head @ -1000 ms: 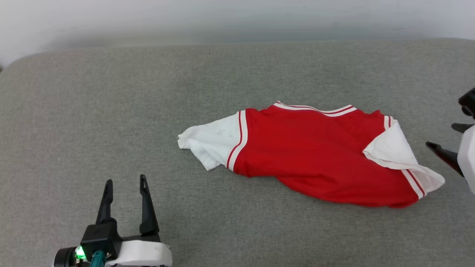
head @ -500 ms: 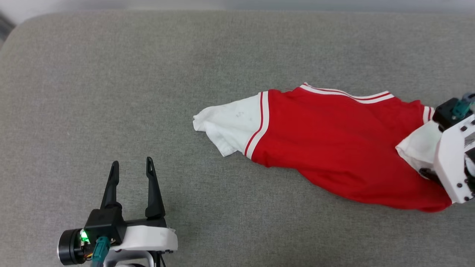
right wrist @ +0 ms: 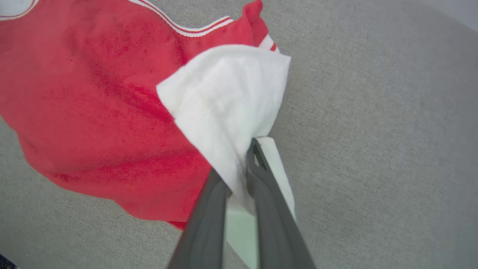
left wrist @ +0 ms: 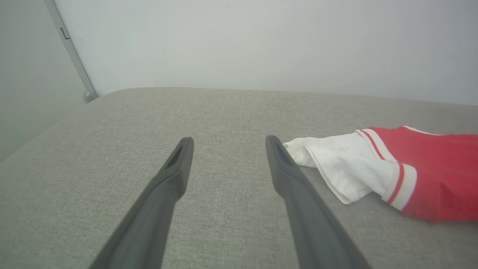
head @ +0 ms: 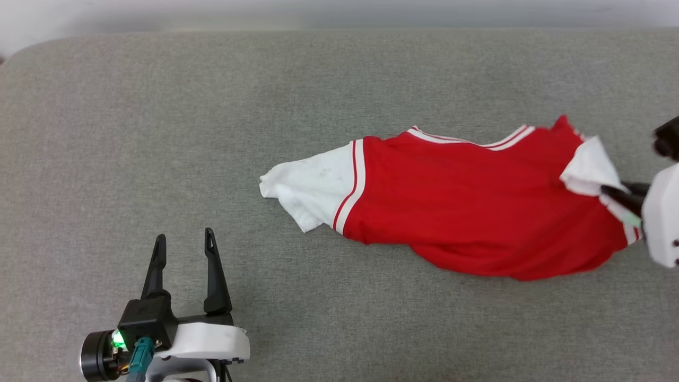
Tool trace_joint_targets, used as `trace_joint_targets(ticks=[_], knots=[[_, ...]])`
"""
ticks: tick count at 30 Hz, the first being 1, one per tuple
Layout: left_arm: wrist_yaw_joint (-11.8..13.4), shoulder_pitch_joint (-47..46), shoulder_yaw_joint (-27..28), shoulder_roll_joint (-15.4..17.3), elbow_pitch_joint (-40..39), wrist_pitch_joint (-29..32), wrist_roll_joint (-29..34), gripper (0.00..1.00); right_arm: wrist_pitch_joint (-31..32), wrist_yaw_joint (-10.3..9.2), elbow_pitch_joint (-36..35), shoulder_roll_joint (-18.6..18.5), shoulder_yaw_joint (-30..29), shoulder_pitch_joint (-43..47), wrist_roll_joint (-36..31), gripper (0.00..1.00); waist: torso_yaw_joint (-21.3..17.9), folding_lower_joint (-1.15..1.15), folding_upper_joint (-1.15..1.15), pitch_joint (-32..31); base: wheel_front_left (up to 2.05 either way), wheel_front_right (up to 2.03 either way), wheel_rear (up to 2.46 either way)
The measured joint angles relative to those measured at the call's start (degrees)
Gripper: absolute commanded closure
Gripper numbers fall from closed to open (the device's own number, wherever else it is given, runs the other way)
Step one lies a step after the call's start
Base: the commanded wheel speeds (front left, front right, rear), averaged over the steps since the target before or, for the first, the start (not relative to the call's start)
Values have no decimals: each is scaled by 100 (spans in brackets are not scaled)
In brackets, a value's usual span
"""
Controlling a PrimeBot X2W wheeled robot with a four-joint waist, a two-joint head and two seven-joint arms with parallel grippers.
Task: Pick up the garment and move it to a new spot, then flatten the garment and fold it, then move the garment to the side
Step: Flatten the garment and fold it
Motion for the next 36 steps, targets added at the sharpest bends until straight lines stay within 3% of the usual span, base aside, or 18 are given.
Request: trace_joint_targets(ticks=[4,6,13,18,19,21,29,32,36], knots=[[-19,3,-13,-1,-36,0,-3,0,-288,0,51,-138,-577,203,283,100,-55,0,0,-8,0,0,0],[-43,2,-14,0,-31,0,-21,0,-400,-1,533,-11,-1157,543,686,100,-27,0,0,115,0,0,0],[-68,-10,-47,0,68,0,-92,0,-467,-1,1968,469,-1772,1019,892,100,132,0,0,267,0,0,0],[-68,-16,-24,-1,130,0,-98,0,-619,1,2312,695,-1931,1051,855,100,172,0,0,221,0,0,0],[-68,-16,-11,0,143,0,-98,0,-703,0,2316,728,-1940,1053,803,77,163,0,0,195,0,0,0],[-71,-12,2,0,171,0,-97,0,-939,1,2275,754,-1919,1062,625,0,138,1,0,128,0,0,0],[-267,-54,168,97,236,0,76,0,-2560,-1,1579,655,-2232,1196,-515,0,-54,0,0,-175,0,0,0],[-367,-243,268,257,236,0,138,0,-3155,-2,1296,815,-2615,1229,-1077,0,-159,0,0,-245,0,0,0],[-554,-651,321,563,330,-1,214,0,-3702,-2,827,1293,-3236,1407,-1956,0,-282,0,0,-303,0,0,0]])
